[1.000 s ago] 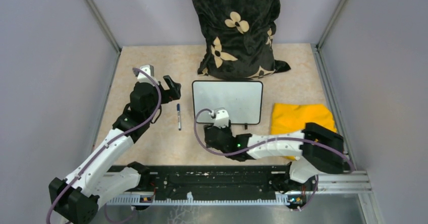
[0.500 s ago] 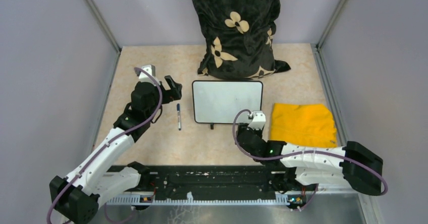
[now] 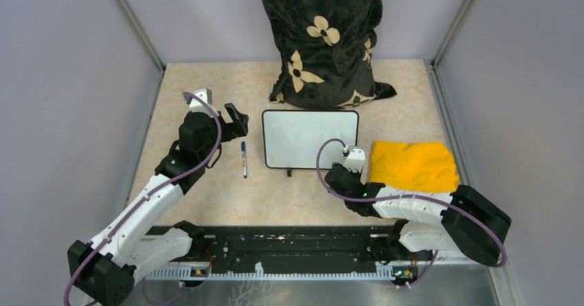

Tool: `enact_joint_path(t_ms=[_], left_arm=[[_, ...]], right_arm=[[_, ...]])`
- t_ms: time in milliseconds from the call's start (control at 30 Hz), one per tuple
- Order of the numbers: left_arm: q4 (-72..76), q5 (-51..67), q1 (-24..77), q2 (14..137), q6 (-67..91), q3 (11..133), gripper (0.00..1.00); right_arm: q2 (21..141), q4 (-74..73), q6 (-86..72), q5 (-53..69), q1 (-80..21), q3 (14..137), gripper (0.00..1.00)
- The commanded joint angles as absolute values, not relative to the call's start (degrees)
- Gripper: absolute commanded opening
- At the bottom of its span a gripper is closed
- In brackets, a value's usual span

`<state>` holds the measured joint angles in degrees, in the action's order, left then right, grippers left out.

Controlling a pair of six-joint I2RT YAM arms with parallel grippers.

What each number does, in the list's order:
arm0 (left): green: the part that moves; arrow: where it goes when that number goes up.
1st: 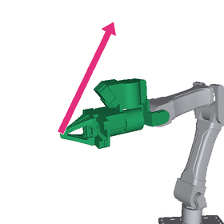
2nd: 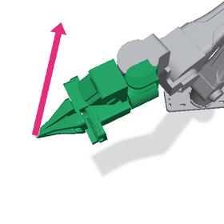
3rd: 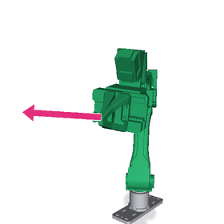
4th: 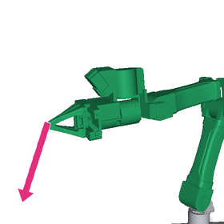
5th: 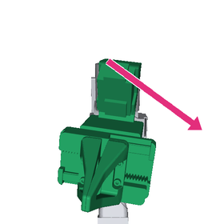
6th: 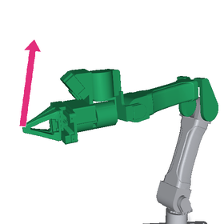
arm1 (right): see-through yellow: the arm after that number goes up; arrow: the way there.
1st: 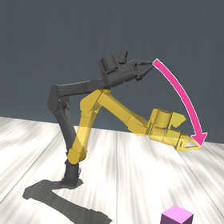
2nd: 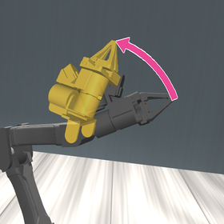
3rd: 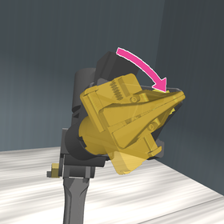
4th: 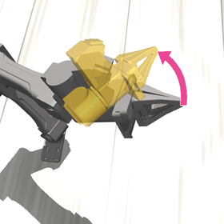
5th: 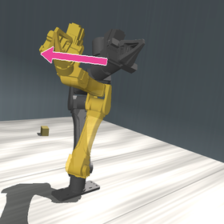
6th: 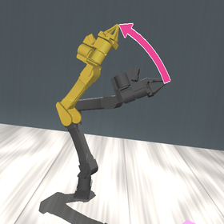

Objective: Write a sentence on the whiteboard
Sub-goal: Move the whiteboard to the center of the board.

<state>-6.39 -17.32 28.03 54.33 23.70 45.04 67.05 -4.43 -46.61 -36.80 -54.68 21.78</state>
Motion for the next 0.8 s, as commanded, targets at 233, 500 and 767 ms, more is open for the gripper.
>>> enact_joint_path(t_ms=[233,500,767], left_arm=[[-5.0,-17.2,28.4,54.3,22.9,44.7,0.99],[-5.1,-17.8,28.3,54.1,22.6,44.6,0.99],[-5.0,-18.3,28.3,54.2,22.3,44.6,0.99]], right_arm=[[71.4,-0.4,-39.2,-32.2,-49.8,26.9,0.41],[74.0,2.8,-35.1,-29.8,-46.3,27.7,0.37],[75.1,4.1,-31.5,-29.7,-44.8,28.4,0.37]])
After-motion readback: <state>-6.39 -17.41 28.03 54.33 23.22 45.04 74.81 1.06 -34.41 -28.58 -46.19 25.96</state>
